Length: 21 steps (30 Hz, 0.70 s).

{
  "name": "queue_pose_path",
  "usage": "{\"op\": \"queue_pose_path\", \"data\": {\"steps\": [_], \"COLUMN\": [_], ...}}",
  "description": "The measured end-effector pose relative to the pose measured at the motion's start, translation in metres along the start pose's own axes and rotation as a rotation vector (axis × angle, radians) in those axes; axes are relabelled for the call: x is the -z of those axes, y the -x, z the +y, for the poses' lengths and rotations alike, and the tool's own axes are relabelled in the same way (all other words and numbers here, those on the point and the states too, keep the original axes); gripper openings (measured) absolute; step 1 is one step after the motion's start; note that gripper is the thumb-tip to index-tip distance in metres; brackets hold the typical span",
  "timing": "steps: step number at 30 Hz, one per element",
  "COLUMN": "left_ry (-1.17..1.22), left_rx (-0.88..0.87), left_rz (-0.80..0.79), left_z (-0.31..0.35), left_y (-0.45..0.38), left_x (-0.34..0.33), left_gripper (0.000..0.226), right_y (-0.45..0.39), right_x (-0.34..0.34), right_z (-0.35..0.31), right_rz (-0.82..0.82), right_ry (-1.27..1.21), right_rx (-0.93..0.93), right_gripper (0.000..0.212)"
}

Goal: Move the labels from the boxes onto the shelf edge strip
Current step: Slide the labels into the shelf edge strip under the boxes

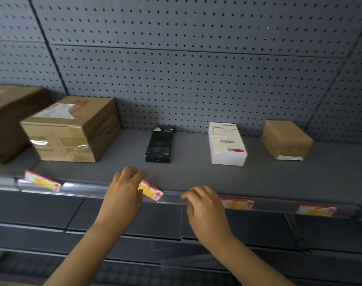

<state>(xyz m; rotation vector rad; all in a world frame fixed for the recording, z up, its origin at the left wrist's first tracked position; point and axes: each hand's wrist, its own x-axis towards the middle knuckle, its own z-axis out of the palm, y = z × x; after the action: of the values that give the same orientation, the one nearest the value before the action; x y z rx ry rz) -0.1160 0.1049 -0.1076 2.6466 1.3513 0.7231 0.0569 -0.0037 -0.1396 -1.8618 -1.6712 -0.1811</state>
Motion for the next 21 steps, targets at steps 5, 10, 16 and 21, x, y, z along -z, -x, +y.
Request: {"op": "queue_pose_path", "data": {"steps": [5,10,16,21], "left_ry": [0.104,0.211,0.201,0.167], "left_rx": [-0.098,-0.232,-0.268,-0.263], "left_rz": [-0.033,-0.093,-0.083,-0.138], "left_z": [-0.054,-0.067,-0.075,-0.077], "left_y": [-0.010,-0.013,-0.012,-0.006], "left_x": [0.014,0.013,0.011,0.000], "left_gripper": [0.035,0.030,0.024,0.022], "right_y": [-0.018,-0.029,-0.035,-0.036], "right_x": [-0.038,-0.056,-0.056,-0.049], "right_z": [-0.055,-0.077,-0.080,-0.075], "right_rz": [0.009,0.044,-0.006,-0.024], "right_ry": [-0.033,-0.007,0.076,0.155], "right_rx": [-0.141,-0.256,-0.270,-0.216], "right_gripper": [0.018,0.014,0.028,0.025]}}
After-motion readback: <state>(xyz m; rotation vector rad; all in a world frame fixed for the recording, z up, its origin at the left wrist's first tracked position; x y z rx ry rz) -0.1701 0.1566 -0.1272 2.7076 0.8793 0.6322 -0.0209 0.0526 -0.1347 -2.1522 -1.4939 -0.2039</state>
